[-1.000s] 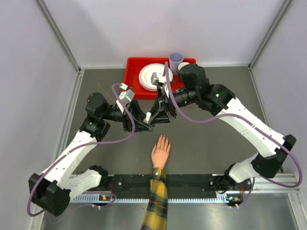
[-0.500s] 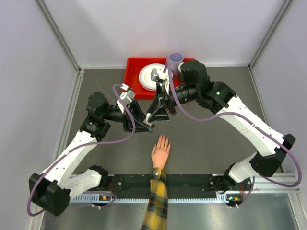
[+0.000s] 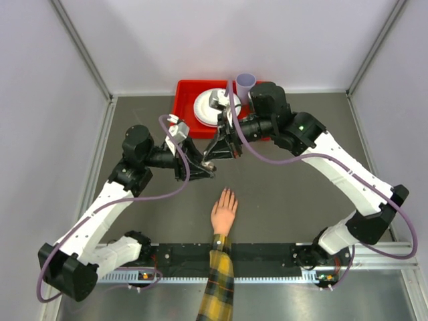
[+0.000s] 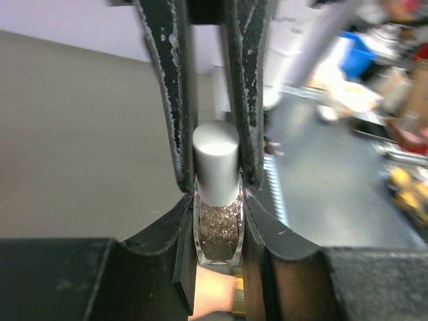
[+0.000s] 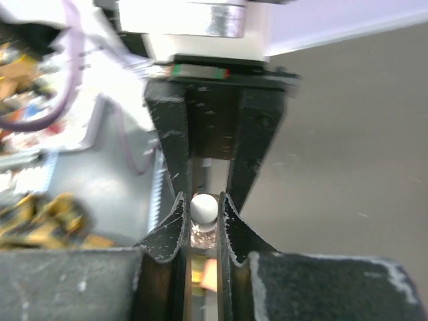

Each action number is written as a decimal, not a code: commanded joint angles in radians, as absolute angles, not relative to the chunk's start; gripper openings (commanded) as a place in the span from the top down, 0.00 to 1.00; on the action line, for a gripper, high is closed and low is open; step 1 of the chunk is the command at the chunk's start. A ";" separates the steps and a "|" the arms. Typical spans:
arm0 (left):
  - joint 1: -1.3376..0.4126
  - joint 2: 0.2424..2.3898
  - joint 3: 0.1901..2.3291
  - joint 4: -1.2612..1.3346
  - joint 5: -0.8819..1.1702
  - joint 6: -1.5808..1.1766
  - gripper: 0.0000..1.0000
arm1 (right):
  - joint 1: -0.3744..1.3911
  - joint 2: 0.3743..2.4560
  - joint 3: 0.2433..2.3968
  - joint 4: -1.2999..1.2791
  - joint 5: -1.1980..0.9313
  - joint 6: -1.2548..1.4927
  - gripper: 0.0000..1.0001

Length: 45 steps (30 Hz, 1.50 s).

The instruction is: Paint the nails

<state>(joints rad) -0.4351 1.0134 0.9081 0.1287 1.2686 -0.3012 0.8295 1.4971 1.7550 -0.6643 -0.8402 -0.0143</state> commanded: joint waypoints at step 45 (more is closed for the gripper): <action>-0.449 0.989 0.986 0.101 1.523 -0.244 1.00 | 0.896 1.391 1.736 -0.602 -0.930 -0.032 0.40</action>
